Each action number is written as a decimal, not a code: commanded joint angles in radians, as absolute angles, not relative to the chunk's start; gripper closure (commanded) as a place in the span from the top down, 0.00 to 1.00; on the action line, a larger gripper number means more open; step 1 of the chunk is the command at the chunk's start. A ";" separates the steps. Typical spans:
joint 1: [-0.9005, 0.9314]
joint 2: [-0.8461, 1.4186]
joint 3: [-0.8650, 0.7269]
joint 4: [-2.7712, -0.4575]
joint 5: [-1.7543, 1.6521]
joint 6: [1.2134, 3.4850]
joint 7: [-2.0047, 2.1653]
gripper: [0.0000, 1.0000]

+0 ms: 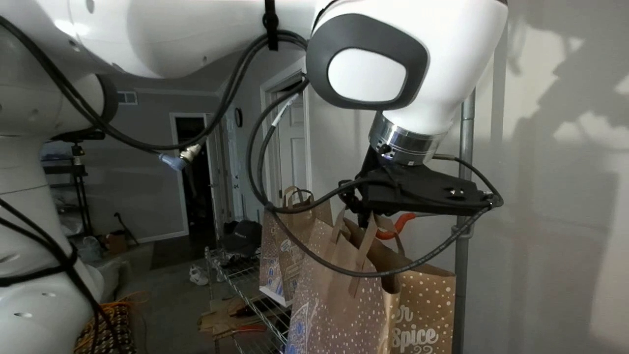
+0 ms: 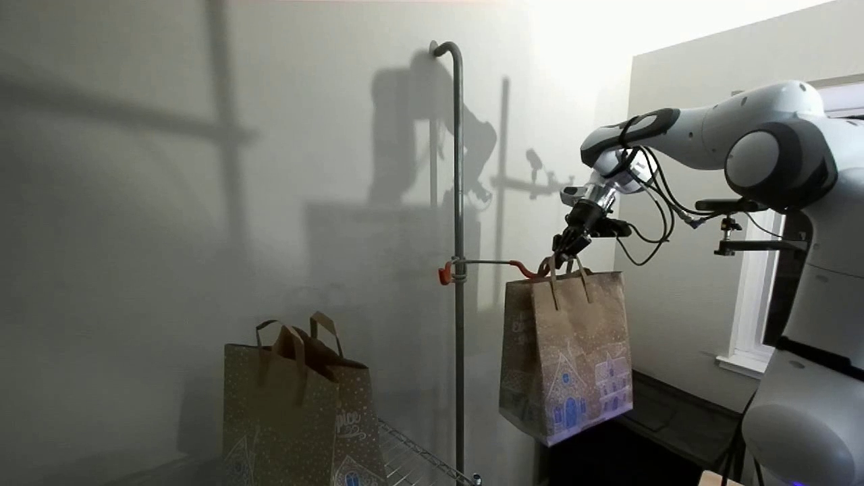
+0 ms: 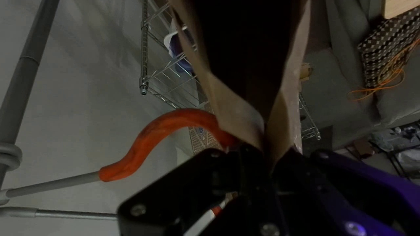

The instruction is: Hang the paper bags on the stand

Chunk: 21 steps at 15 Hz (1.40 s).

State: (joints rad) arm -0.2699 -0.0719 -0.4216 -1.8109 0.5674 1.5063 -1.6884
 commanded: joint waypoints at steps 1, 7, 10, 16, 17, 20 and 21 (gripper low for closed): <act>-0.293 -0.052 -0.412 -1.760 0.613 1.476 -1.705 0.04; -0.285 -0.056 -0.392 -1.748 0.607 1.540 -1.642 0.05; -0.276 -0.048 -0.369 -1.760 0.596 1.588 -1.611 0.04; -0.293 0.001 -0.357 -1.769 0.612 1.622 -1.639 0.05; -0.297 0.005 -0.357 -1.771 0.609 1.630 -1.643 0.04; -0.310 0.018 -0.359 -1.773 0.604 1.639 -1.653 0.05; -0.313 0.020 -0.358 -1.773 0.601 1.640 -1.653 0.04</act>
State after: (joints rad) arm -0.2888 0.0151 -0.3674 -1.7674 0.5877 1.6229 -1.6347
